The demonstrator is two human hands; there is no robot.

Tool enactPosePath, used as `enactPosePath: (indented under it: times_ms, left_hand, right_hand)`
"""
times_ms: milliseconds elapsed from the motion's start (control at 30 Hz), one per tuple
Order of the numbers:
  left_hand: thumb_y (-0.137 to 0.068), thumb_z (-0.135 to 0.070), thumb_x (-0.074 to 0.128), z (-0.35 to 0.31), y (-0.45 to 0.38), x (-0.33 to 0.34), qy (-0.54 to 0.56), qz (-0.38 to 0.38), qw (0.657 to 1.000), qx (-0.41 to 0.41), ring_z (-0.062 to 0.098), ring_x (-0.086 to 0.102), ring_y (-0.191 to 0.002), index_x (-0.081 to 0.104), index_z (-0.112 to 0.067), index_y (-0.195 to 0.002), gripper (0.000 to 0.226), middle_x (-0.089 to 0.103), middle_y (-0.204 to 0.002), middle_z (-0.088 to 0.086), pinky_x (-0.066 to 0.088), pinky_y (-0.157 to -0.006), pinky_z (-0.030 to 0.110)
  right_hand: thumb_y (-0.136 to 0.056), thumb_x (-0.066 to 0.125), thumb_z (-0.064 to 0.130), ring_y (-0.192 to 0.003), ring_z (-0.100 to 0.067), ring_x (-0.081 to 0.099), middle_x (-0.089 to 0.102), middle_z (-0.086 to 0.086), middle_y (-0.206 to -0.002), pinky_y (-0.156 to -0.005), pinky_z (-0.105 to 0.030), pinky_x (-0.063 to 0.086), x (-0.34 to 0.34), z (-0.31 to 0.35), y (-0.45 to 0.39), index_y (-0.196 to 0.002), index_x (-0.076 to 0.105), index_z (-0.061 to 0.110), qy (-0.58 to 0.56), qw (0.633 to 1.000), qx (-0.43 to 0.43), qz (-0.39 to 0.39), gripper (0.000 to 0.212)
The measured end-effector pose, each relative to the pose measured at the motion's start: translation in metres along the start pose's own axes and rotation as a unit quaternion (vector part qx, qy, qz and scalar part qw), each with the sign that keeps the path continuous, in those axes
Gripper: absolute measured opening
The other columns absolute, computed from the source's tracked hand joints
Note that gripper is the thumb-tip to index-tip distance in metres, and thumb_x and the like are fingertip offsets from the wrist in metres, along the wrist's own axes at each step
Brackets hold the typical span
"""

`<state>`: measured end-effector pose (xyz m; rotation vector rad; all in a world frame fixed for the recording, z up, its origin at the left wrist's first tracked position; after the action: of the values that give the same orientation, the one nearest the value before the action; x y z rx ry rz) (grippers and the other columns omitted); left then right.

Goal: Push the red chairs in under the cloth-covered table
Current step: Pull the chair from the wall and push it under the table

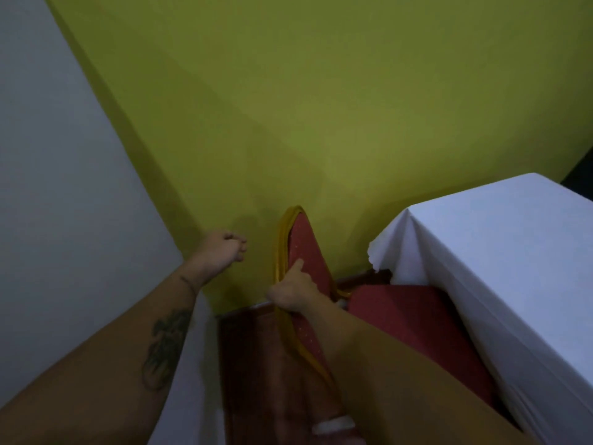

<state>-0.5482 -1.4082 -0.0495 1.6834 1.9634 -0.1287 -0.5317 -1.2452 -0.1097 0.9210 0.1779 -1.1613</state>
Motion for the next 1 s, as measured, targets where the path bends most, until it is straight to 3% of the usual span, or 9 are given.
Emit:
enactPosePath:
  times_ms: [100, 200, 367, 500, 600, 700, 767, 867, 1000]
  left_hand:
    - [-0.092, -0.019, 0.059, -0.024, -0.003, 0.029, -0.018, 0.028, 0.999, -0.006, 0.027, 0.063, -0.082, 0.063, -0.013, -0.093, 0.007, 0.068, -0.104, 0.017, 0.045, -0.065, 0.031]
    - [-0.091, -0.034, 0.063, -0.036, -0.003, 0.07, -0.061, 0.103, 0.992, -0.039, 0.032, 0.062, -0.099, 0.062, -0.01, -0.102, 0.026, 0.063, -0.108, 0.014, 0.049, -0.076, 0.04]
    - [-0.089, -0.002, 0.052, -0.038, 0.0, 0.122, -0.112, 0.136, 0.984, -0.031, 0.023, 0.043, -0.05, 0.04, -0.01, -0.064, 0.029, 0.043, -0.062, 0.009, 0.04, -0.036, 0.021]
    - [-0.085, -0.007, 0.06, -0.041, 0.006, 0.136, -0.094, 0.197, 0.975, -0.039, 0.027, 0.063, -0.062, 0.06, -0.003, -0.08, 0.006, 0.062, -0.07, 0.013, 0.062, -0.062, 0.042]
    - [-0.087, -0.013, 0.062, -0.044, 0.026, 0.152, -0.105, 0.251, 0.961, -0.046, 0.027, 0.064, -0.064, 0.061, -0.004, -0.085, 0.01, 0.064, -0.072, 0.015, 0.06, -0.073, 0.045]
    - [-0.09, -0.016, 0.057, -0.048, 0.046, 0.179, -0.104, 0.275, 0.954, -0.06, 0.028, 0.06, -0.065, 0.058, -0.005, -0.077, 0.017, 0.061, -0.067, 0.013, 0.053, -0.069, 0.038]
    - [-0.086, -0.014, 0.056, -0.049, 0.052, 0.197, -0.083, 0.255, 0.962, -0.055, 0.032, 0.063, -0.07, 0.058, -0.001, -0.09, 0.014, 0.063, -0.078, 0.018, 0.057, -0.069, 0.043]
    - [-0.073, -0.016, 0.058, -0.039, 0.056, 0.215, -0.07, 0.233, 0.968, -0.059, 0.036, 0.07, -0.075, 0.05, 0.005, -0.121, 0.053, 0.066, -0.097, 0.023, 0.062, -0.059, 0.047]
    - [-0.066, -0.021, 0.058, -0.02, 0.054, 0.228, -0.047, 0.194, 0.978, -0.06, 0.037, 0.072, -0.081, 0.045, 0.003, -0.129, 0.069, 0.068, -0.109, 0.024, 0.061, -0.054, 0.049]
  right_hand:
    - [-0.084, 0.072, 0.049, -0.15, -0.042, 0.03, 0.024, -0.021, -0.167, -0.118, -0.045, 0.031, -0.004, -0.017, 0.019, -0.162, -0.017, 0.01, 0.016, 0.999, -0.01, 0.033, 0.125]
    - [-0.08, 0.074, 0.048, -0.15, -0.042, 0.031, 0.025, -0.02, -0.167, -0.118, -0.046, 0.034, -0.007, -0.032, 0.032, -0.163, -0.015, 0.012, 0.03, 0.999, -0.014, 0.031, 0.127]
    - [-0.073, 0.076, 0.05, -0.145, -0.041, 0.039, 0.034, -0.019, -0.163, -0.115, -0.047, 0.039, -0.02, -0.059, 0.043, -0.165, -0.01, 0.017, 0.032, 0.999, -0.007, 0.009, 0.13]
    - [-0.073, 0.078, 0.042, -0.144, -0.035, 0.043, 0.038, -0.013, -0.163, -0.114, -0.045, 0.042, -0.037, -0.084, 0.061, -0.166, -0.001, 0.026, -0.013, 1.0, 0.011, -0.004, 0.124]
    - [-0.076, 0.078, 0.03, -0.141, -0.035, 0.046, 0.042, -0.011, -0.16, -0.113, -0.045, 0.044, -0.05, -0.108, 0.08, -0.167, 0.008, 0.032, -0.034, 0.999, 0.028, -0.018, 0.115]
    - [-0.068, 0.081, 0.028, -0.133, -0.034, 0.054, 0.052, -0.009, -0.153, -0.108, -0.047, 0.05, -0.065, -0.131, 0.1, -0.162, 0.025, 0.04, -0.024, 0.998, 0.029, -0.049, 0.111]
    - [-0.065, 0.083, 0.029, -0.12, -0.033, 0.063, 0.063, -0.007, -0.139, -0.101, -0.046, 0.055, -0.071, -0.145, 0.113, -0.154, 0.04, 0.042, 0.007, 0.996, 0.02, -0.085, 0.1]
    - [-0.07, 0.079, 0.023, -0.102, -0.031, 0.069, 0.071, -0.006, -0.117, -0.09, -0.045, 0.061, -0.073, -0.159, 0.134, -0.137, 0.057, 0.036, 0.049, 0.991, -0.013, -0.126, 0.072]
    - [-0.075, 0.072, 0.012, -0.092, -0.028, 0.071, 0.072, -0.007, -0.108, -0.082, -0.043, 0.063, -0.073, -0.167, 0.154, -0.133, 0.062, 0.025, 0.069, 0.988, -0.045, -0.129, 0.06]
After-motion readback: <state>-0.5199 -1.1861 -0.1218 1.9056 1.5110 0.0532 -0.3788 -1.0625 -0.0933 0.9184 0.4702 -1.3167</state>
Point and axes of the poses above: each hand's wrist, its own y-axis away from the middle knuckle, its own x-axis out of the palm, z = x × y, the point moved 1 cm from there along -y, towards the middle knuckle
